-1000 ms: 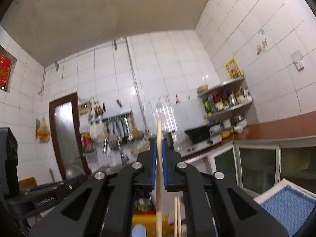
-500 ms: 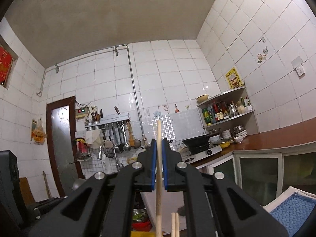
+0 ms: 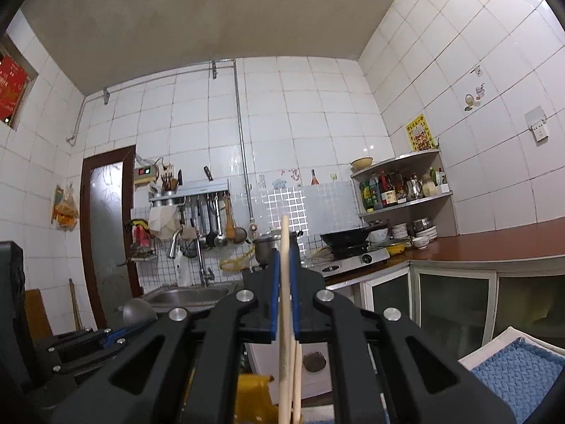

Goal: Organize utensils
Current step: 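Carry the metal spoon with the left tool while the right tool carries the chopstick to the holder, then open both tools to release the utensils and move the left tool back over the cloth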

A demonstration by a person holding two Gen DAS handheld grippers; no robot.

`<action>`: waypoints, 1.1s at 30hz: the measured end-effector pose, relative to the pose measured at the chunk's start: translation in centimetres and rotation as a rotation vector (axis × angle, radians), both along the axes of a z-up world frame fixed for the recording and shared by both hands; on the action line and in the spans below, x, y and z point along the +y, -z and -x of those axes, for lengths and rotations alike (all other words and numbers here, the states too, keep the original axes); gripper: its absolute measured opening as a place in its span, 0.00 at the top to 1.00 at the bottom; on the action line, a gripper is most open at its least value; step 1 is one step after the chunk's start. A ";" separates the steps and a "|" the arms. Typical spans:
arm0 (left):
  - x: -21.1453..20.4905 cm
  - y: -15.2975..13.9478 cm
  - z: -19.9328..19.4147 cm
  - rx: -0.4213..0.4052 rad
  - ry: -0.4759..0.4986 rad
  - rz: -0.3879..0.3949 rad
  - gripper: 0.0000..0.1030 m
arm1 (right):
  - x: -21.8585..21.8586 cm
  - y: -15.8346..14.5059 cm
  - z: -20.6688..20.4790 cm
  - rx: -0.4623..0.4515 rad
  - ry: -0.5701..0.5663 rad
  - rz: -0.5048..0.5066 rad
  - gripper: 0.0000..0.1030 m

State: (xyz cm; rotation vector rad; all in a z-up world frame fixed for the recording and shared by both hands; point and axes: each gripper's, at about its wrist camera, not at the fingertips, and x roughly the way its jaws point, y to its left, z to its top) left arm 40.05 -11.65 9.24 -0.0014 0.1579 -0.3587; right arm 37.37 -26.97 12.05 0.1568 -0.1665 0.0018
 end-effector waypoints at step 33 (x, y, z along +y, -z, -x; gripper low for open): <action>5.6 -0.2 8.0 0.173 -0.091 -0.001 0.21 | -0.3 2.1 4.8 0.319 -0.010 0.075 0.48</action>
